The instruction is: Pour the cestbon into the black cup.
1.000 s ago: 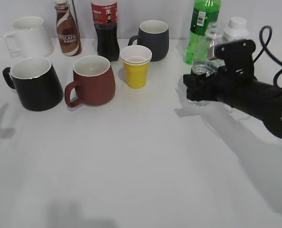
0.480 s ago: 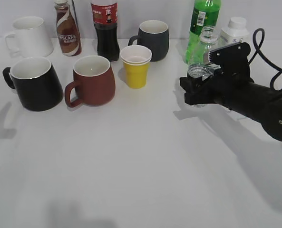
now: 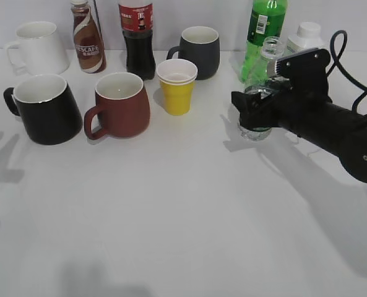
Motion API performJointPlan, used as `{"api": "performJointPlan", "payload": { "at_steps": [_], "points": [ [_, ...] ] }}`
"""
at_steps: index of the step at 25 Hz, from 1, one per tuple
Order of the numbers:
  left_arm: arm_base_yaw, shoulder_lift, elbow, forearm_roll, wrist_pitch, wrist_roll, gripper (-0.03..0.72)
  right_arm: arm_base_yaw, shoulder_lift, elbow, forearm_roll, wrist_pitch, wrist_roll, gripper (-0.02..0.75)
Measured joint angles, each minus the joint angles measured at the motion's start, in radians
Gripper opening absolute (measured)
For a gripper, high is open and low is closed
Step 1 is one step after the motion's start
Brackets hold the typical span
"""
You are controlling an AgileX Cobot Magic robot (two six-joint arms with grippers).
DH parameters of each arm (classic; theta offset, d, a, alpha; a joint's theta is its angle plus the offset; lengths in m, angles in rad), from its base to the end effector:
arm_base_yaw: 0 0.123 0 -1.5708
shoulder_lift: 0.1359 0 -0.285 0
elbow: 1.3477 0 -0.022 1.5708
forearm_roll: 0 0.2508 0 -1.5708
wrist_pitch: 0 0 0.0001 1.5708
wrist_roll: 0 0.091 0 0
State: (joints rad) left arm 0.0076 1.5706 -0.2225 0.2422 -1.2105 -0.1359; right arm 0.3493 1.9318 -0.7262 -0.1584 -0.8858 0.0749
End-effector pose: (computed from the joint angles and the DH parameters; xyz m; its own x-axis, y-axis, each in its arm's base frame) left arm 0.2247 -0.0187 0.1678 -0.0708 -0.0483 -0.9963 0.2134 0.9750 -0.0624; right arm 0.3279 0.1312 0.1361 -0.2105 -0.1040 -0.9720 -0.4568 0.8896 0.0038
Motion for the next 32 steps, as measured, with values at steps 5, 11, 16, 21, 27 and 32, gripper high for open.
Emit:
{"api": "performJointPlan", "payload": {
  "at_steps": [5, 11, 16, 21, 27, 32],
  "points": [
    [0.0, -0.024, 0.0, 0.006, 0.003, 0.0, 0.249, 0.0, -0.086, 0.0, 0.0, 0.0, 0.0, 0.599],
    [0.0, -0.244, -0.003, 0.008, 0.153, -0.04, 0.249, 0.0, -0.388, 0.0, -0.034, 0.161, 0.007, 0.619],
    [-0.009, -0.569, -0.086, 0.122, 0.65, -0.158, 0.295, 0.0, -0.669, 0.0, -0.074, 0.495, 0.028, 0.62],
    [-0.092, -0.952, -0.229, 0.143, 1.148, -0.191, 0.475, 0.0, -0.924, 0.0, -0.107, 0.807, 0.053, 0.62],
    [-0.224, -1.211, -0.372, 0.01, 1.724, -0.193, 0.596, 0.0, -1.224, -0.001, 0.01, 1.301, 0.01, 0.611],
    [-0.267, -1.344, -0.399, -0.089, 2.052, -0.125, 0.603, 0.0, -1.429, -0.001, 0.158, 1.709, -0.121, 0.598]
  ]
}}
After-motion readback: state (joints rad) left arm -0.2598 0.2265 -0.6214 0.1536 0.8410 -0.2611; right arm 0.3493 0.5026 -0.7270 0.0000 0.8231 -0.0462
